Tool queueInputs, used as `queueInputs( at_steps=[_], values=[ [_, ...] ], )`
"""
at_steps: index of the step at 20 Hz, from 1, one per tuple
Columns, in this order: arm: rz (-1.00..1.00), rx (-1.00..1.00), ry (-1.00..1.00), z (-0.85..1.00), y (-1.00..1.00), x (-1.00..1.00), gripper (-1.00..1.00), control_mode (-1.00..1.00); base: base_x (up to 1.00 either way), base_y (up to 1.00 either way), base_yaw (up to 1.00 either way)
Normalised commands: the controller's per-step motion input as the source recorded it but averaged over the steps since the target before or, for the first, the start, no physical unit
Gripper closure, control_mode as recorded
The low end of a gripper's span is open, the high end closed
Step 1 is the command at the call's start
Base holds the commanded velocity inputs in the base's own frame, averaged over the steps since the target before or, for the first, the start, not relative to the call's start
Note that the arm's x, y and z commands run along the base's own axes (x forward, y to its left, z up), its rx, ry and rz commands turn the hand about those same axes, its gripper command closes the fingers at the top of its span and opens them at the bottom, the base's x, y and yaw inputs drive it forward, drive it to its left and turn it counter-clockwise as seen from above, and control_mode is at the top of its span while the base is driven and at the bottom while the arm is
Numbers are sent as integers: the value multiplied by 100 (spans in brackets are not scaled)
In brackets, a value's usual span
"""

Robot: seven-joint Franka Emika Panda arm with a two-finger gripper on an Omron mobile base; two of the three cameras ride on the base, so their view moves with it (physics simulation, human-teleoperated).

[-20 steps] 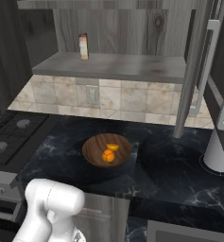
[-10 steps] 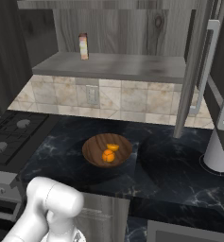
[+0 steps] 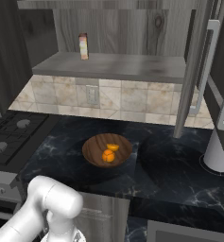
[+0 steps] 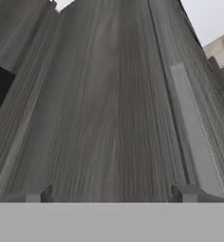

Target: Open the cabinet. Pick the orange and orange from the cabinet and place them into the bowl. Then close the cabinet.

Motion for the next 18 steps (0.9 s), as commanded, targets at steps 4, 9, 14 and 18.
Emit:
queueInputs(
  at_steps=[4, 9, 14, 18],
  values=[
    [0, 0, 5, -1, -5, 69, -100, -100, 0, 0, 0],
    [0, 3, 11, -2, -12, 71, -100, -100, 0, 0, 0],
    [0, 15, 9, 0, -61, 45, -100, -100, 0, 0, 0],
    [0, 21, 5, 0, -85, 25, -100, -100, 0, 0, 0]
  ],
)
